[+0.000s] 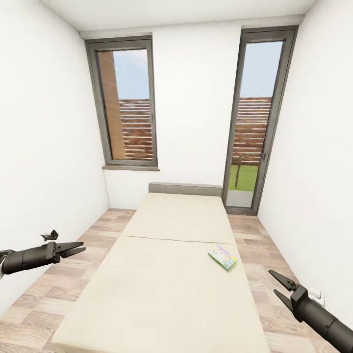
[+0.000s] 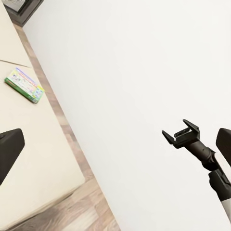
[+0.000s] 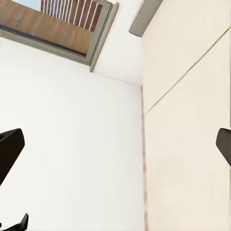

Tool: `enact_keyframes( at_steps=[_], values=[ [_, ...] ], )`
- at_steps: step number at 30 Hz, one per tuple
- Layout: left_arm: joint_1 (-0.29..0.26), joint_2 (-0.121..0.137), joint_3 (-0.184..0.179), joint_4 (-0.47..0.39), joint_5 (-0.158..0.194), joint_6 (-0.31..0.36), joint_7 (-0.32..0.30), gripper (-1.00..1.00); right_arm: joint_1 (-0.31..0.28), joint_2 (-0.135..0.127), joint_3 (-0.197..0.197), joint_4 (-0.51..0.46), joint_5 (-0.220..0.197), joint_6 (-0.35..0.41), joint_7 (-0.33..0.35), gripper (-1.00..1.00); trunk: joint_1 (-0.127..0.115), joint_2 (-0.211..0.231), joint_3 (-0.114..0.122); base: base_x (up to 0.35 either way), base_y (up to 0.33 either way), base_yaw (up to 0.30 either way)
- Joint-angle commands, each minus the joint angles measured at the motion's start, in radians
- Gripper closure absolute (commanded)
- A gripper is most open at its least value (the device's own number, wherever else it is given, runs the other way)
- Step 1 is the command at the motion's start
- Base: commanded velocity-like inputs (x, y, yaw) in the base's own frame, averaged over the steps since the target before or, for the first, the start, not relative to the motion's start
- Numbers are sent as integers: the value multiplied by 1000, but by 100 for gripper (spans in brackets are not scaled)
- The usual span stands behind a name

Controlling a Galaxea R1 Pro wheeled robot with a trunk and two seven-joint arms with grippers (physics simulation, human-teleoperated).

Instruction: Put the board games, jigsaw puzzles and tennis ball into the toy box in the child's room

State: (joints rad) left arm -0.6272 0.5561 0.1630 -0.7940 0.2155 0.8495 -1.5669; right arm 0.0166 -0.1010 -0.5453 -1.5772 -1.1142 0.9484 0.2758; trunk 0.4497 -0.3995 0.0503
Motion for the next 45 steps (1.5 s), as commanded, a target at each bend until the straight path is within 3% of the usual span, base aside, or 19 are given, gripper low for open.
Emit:
enact_keyframes(
  at_steps=[1, 33, 45],
  values=[
    [0, 0, 0, 0, -1, 10, -4, -100, 0, 0, -1, 0, 8, 3, 10, -100, 0, 0, 0, 0, -260, 121],
    [0, -1, -2, -1, 0, 10, -4, -100, 1, -20, -2, 1, 8, 4, 11, -100, 0, 0, 0, -23, -299, 264],
    [0, -1, -1, -1, 1, 10, -4, -100, 0, -20, -2, 2, 8, 6, 10, -100, 0, 0, 0, -170, -193, 285]
  ],
)
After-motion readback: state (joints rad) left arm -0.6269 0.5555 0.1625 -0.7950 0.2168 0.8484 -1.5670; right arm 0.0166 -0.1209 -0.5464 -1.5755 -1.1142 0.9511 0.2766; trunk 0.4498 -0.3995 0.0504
